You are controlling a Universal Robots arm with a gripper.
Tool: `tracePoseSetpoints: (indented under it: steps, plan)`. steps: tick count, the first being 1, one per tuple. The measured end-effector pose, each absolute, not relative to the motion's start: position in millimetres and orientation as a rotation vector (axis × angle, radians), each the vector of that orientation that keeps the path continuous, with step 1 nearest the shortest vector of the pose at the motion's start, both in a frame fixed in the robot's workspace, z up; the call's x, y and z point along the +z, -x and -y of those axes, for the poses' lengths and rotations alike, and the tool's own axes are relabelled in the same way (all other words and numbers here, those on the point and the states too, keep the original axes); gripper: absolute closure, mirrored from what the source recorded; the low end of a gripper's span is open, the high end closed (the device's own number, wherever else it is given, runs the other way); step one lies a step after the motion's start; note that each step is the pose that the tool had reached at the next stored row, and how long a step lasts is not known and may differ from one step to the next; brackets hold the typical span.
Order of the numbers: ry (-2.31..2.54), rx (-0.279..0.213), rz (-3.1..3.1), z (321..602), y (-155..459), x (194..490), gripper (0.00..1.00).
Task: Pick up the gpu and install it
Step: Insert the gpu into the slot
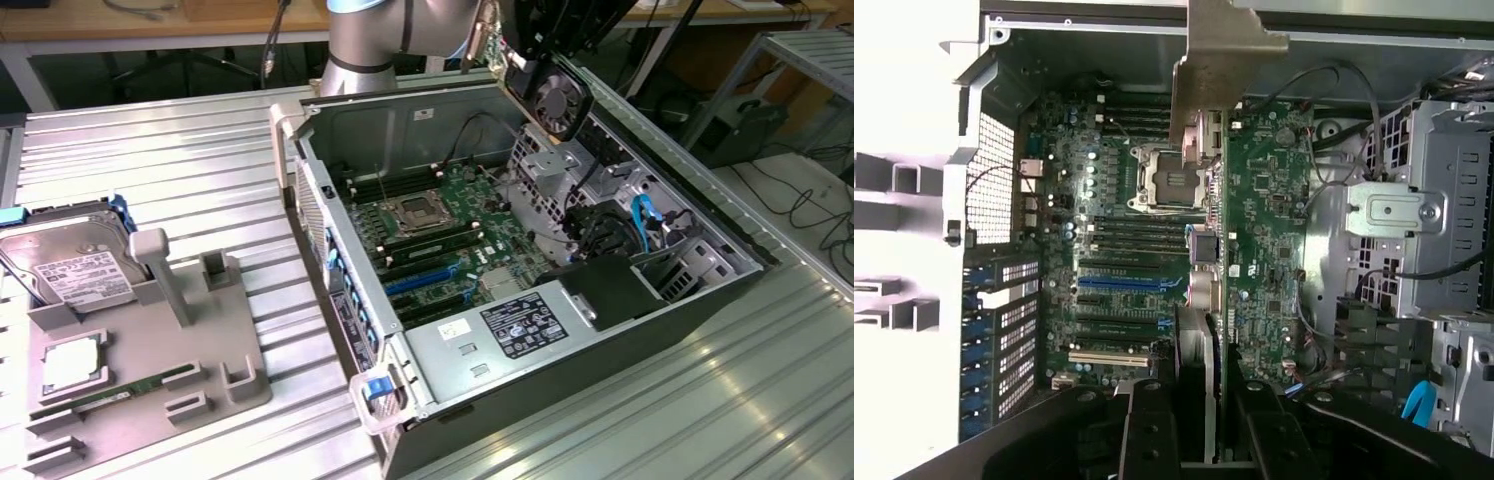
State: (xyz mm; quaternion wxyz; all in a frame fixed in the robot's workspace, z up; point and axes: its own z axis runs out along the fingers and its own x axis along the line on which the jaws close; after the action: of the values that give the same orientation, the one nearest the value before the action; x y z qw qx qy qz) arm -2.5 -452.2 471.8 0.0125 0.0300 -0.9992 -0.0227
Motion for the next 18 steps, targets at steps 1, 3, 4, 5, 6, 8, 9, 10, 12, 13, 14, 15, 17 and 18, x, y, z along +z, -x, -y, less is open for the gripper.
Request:
tracePoseSetpoints:
  steps: [1,3,4,5,6,8,9,10,12,13,14,15,17,18]
  plan:
    - [-0.102,-0.071,3.114,452.1,2.5,471.8,0.73]
    - [-0.125,-0.07,3.113,452.1,2.5,471.8,0.73]
    - [-0.137,-0.07,3.112,452.1,2.5,471.8,0.73]
    - [-0.148,-0.07,3.111,452.1,2.5,471.8,0.73]
    - [-0.157,-0.07,3.111,452.2,2.5,471.8,0.73]
    - [-0.173,-0.069,3.11,452.2,2.5,471.8,0.73]
    - [-0.181,-0.069,3.109,452.2,2.5,471.8,0.73]
    - [-0.19,-0.069,3.109,452.2,2.5,471.8,0.73]
    - [-0.207,-0.069,3.107,452.2,2.5,471.8,0.73]
    - [-0.215,-0.069,3.107,452.2,2.6,471.8,0.73]
    - [-0.225,-0.069,3.106,452.2,2.5,471.8,0.73]
    - [-0.232,-0.069,3.105,452.2,2.5,471.8,0.73]
    - [-0.252,-0.068,3.103,452.2,2.6,471.8,0.73]
    - [-0.262,-0.068,3.102,452.2,2.6,471.8,0.73]
